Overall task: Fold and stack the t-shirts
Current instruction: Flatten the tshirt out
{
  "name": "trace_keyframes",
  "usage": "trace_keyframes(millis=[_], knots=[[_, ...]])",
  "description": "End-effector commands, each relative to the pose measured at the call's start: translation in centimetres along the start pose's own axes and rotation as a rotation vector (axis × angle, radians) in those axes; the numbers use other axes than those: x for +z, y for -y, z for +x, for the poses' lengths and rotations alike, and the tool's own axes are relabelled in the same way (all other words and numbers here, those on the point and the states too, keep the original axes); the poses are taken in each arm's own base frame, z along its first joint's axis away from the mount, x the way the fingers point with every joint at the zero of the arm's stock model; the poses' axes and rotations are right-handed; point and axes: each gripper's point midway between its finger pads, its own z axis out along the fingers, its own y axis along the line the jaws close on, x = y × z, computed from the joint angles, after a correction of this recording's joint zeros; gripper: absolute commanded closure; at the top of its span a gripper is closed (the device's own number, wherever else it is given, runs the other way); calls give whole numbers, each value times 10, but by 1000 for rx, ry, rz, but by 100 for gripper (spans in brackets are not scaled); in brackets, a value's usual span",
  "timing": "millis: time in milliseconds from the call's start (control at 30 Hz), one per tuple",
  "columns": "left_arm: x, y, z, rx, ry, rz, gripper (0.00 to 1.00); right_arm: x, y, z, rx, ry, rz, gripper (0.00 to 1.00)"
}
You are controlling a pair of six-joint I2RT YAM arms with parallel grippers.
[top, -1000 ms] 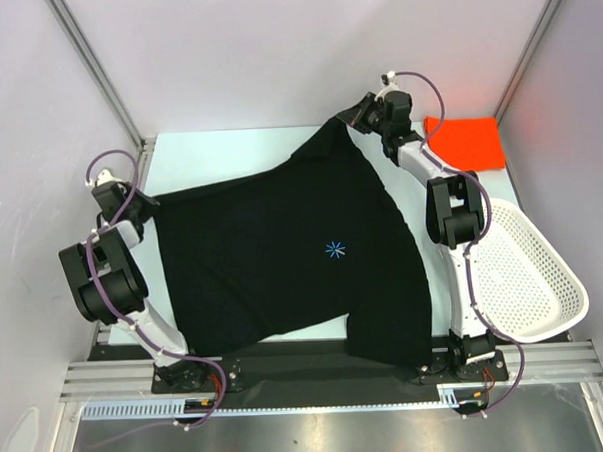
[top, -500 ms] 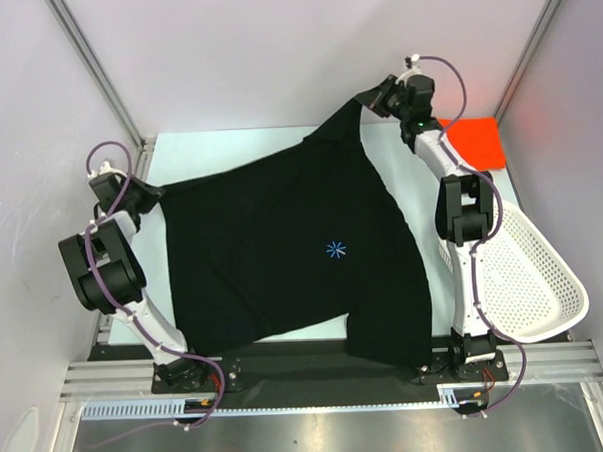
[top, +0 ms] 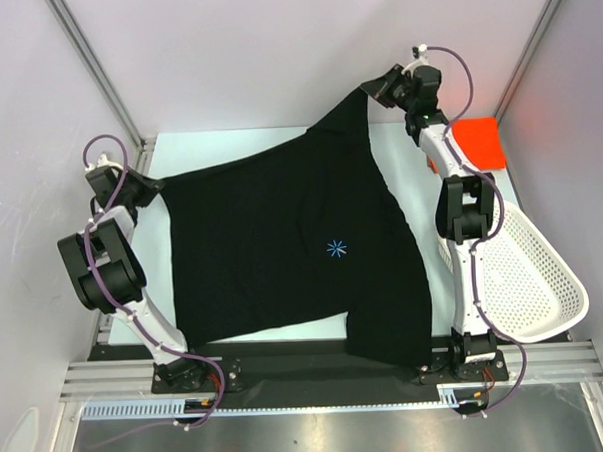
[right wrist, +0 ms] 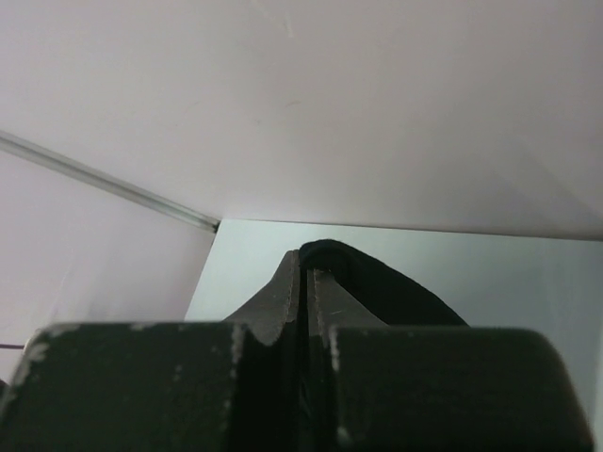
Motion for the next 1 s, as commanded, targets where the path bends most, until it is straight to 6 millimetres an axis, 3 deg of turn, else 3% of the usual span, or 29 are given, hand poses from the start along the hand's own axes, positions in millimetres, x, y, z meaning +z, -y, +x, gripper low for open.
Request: trace_keyframes(millis=[0,167,300,367,467,533,633,800,967], knots=[[-6,13,-31,36,66,9,100,9,-30,-8,-28,37,-72,100],[-27,11,-58,61,157,-70,100,17,-60,7,-15,27,-129,100],[-28,1,-71,73,155,-137,100,27,-76,24,20,16,-152,100],[-28,-1,-75,76,155,-158,100,31,-80,31,44,20,-163,100],[-34,-8,-82,68,181,-219,100,36,-103,41,106,32,-210,100],[-38,-14,-81,58,180,-257,100,39,-128,50,149,35,-255,100],[-33,-15,-75,54,154,-245,100,45,-139,63,155,46,-239,100],[-17,-13,-64,36,77,-190,99,44,-108,65,150,26,-168,100],[-3,-4,-63,50,58,-106,100,33,-76,33,61,73,-112,100]])
